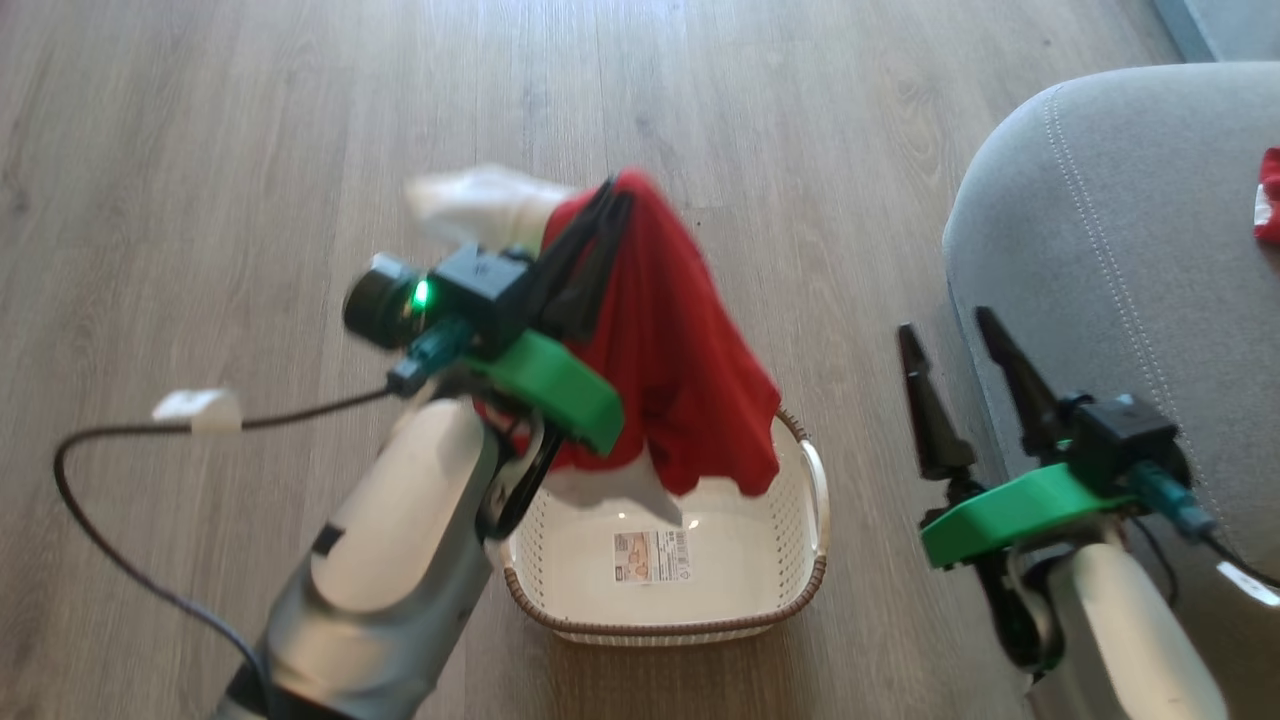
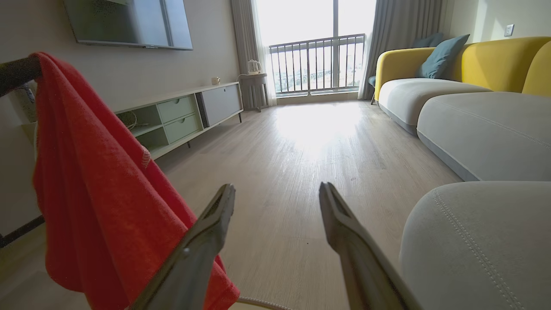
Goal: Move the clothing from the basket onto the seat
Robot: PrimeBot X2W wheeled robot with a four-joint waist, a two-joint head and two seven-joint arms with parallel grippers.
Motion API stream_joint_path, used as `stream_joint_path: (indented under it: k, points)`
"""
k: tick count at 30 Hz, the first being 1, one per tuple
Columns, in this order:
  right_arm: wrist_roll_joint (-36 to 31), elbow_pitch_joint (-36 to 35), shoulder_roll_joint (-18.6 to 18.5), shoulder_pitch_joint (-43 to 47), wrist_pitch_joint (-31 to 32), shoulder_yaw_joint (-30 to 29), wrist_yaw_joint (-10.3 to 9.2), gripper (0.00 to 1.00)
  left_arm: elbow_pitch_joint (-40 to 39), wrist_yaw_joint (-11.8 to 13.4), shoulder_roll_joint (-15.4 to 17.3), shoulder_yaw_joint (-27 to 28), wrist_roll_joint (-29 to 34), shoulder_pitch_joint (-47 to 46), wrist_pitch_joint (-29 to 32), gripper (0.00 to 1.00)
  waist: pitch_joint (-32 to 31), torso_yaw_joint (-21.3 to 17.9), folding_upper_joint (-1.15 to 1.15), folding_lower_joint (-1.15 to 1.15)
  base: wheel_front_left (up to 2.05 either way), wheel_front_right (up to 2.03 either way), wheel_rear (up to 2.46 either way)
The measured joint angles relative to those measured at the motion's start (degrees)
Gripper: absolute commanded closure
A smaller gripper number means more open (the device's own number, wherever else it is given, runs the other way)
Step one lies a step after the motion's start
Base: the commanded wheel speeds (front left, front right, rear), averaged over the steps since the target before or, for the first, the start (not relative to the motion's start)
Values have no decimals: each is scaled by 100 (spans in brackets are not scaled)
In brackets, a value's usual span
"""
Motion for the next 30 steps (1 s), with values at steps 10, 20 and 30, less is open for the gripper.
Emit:
stream_joint_path:
  k: [10,20,30]
  points:
    - [267,-288,-285,-566,0,1251,0,0,-477,-34,-1,-382,37,-431,-18,100,70,31,0,0,0,0,0]
    - [358,559,-538,-1484,0,2472,1,0,-709,38,1,-730,-92,-431,-18,100,34,212,0,0,0,0,0]
    - [517,1249,-253,-1862,0,2894,1,100,-755,82,3,-924,-182,-429,-18,100,54,428,0,0,0,0,0]
